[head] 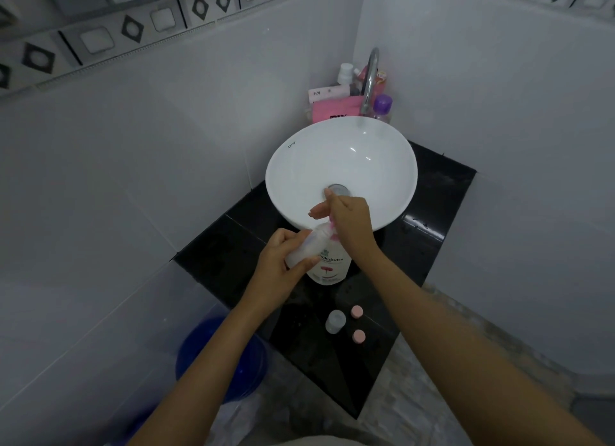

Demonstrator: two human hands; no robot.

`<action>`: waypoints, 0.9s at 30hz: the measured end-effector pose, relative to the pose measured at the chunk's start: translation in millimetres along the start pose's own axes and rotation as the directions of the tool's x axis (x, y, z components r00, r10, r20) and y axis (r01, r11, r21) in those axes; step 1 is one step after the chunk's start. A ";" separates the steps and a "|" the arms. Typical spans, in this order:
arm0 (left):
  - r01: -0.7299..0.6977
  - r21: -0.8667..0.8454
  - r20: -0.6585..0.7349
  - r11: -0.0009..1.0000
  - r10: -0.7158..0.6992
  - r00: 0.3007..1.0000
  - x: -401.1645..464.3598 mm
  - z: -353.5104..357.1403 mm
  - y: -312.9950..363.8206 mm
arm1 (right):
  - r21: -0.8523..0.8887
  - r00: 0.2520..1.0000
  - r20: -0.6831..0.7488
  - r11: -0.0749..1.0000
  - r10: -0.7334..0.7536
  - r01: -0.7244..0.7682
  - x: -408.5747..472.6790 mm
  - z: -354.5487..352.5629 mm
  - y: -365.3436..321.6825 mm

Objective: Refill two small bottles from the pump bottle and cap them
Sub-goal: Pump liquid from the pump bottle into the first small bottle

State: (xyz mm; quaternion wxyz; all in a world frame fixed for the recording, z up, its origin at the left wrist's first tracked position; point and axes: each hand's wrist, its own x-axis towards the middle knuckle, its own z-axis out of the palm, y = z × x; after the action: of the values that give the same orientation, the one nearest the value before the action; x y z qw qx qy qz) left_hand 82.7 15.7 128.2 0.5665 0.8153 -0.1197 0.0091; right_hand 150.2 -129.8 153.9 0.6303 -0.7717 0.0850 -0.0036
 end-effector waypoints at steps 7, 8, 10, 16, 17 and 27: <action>0.027 0.008 0.004 1.000 -0.027 1.000 -0.4 -1.5 -2.4 | -0.158 0.997 -0.060 0.987 -0.055 0.045 -2.9 -0.1 2.8; 0.021 -0.005 0.002 1.000 -0.021 1.000 0.4 -1.9 -0.7 | -0.164 0.997 -0.052 0.986 -0.048 0.039 -1.8 -1.7 -2.0; 0.013 -0.019 -0.004 1.000 -0.013 1.000 2.1 -3.3 1.6 | -0.142 0.999 -0.032 0.990 -0.019 0.014 -0.3 -3.1 -9.3; 0.022 -0.016 -0.001 1.000 -0.022 1.000 4.1 -3.6 -2.8 | -0.012 0.994 -0.112 1.000 -0.012 0.011 -5.6 3.6 1.9; 0.025 -0.006 0.001 1.000 -0.025 1.000 3.5 -3.4 -3.9 | -0.024 0.992 -0.122 0.999 -0.036 0.033 -7.6 4.7 5.4; 0.026 -0.054 0.008 0.998 -0.026 1.000 7.2 -6.2 4.7 | -0.040 0.995 -0.076 0.997 -0.063 0.060 -4.1 -2.4 -4.8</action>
State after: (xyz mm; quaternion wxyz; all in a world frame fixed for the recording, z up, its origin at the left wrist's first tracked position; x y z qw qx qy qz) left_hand 89.5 18.6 135.8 0.5880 0.8012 -0.1113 -0.0044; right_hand 146.5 -130.7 159.4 0.6116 -0.7848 0.0854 -0.0515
